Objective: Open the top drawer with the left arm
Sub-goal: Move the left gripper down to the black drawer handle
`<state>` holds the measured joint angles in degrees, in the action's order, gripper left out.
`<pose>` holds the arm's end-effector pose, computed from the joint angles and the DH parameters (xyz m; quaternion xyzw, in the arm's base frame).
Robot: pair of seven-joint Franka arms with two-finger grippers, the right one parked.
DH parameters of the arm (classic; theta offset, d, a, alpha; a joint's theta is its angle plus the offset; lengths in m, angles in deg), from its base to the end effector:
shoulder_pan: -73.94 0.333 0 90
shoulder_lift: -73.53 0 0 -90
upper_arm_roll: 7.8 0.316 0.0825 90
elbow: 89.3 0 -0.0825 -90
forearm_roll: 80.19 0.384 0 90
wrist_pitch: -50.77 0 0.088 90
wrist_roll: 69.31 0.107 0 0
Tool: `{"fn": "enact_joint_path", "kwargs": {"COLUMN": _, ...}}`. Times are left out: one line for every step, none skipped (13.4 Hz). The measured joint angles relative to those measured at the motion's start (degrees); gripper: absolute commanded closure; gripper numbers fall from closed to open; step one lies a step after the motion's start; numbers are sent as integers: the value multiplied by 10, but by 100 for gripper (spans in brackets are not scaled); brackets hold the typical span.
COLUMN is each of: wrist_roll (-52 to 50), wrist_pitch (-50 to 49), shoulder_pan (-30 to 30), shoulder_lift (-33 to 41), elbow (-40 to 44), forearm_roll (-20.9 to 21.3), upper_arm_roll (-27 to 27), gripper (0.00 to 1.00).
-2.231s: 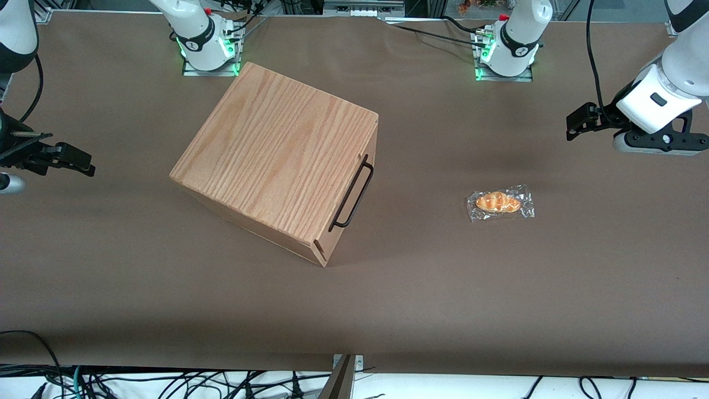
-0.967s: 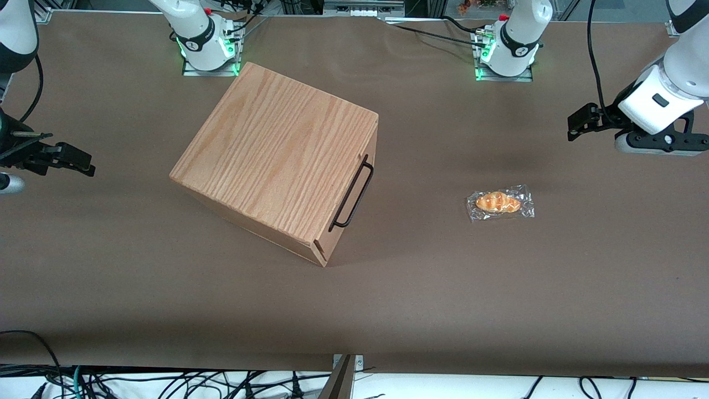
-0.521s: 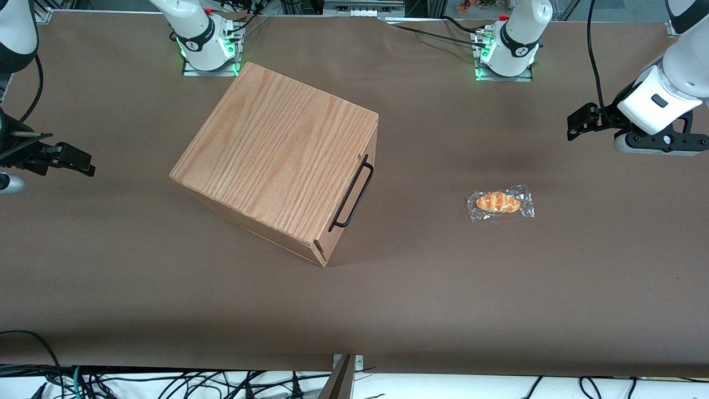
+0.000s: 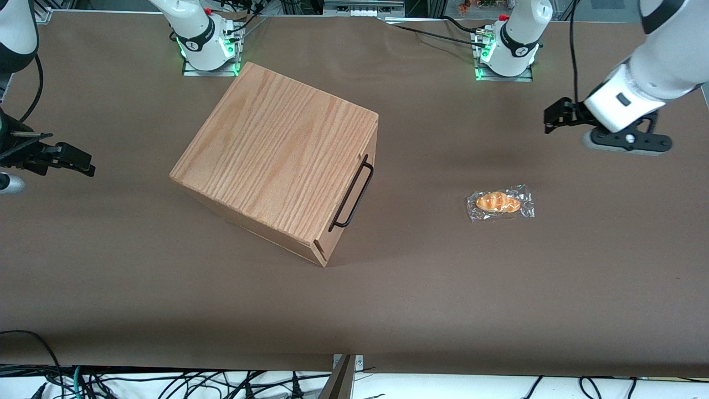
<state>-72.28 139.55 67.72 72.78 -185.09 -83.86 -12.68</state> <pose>0.5387 -0.1125 0.5685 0.9948 -0.0692 -0.0711 0.0240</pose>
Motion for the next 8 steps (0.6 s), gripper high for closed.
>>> {"fn": "enact_joint_path", "kwargs": {"wrist_roll": 0, "wrist_pitch": -1, "shoulder_pan": -15, "shoulder_lift": -16, "elbow": 15, "forearm_roll": -15, "upper_arm_roll": -1, "gripper": 0}}
{"fn": "enact_joint_path", "kwargs": {"wrist_roll": -1, "wrist_pitch": -1, "shoulder_pan": -30, "shoulder_lift": -35, "elbow": 31, "forearm_roll": -25, "upper_arm_roll": -1, "gripper": 0}}
{"fn": "enact_joint_path", "kwargs": {"wrist_roll": -1, "wrist_pitch": 0, "shoulder_pan": -46, "shoulder_lift": -57, "elbow": 48, "forearm_roll": -31, "upper_arm_roll": -2, "gripper": 0}}
{"fn": "enact_joint_path", "kwargs": {"wrist_roll": -1, "wrist_pitch": 1, "shoulder_pan": -62, "shoulder_lift": -83, "elbow": 68, "forearm_roll": -33, "upper_arm_roll": -3, "gripper": 0}}
{"fn": "enact_joint_path", "kwargs": {"wrist_roll": -1, "wrist_pitch": 5, "shoulder_pan": -79, "shoulder_lift": -111, "elbow": 88, "forearm_roll": -36, "upper_arm_roll": -4, "gripper": 0}}
{"fn": "enact_joint_path", "kwargs": {"wrist_roll": -1, "wrist_pitch": 20, "shoulder_pan": -95, "shoulder_lift": -141, "elbow": 106, "forearm_roll": -40, "upper_arm_roll": -4, "gripper": 0}}
{"fn": "enact_joint_path", "kwargs": {"wrist_roll": -1, "wrist_pitch": 46, "shoulder_pan": -111, "shoulder_lift": -167, "elbow": 120, "forearm_roll": -43, "upper_arm_roll": -4, "gripper": 0}}
{"fn": "enact_joint_path", "kwargs": {"wrist_roll": -2, "wrist_pitch": 78, "shoulder_pan": -127, "shoulder_lift": -188, "elbow": 130, "forearm_roll": -49, "upper_arm_roll": -5, "gripper": 0}}
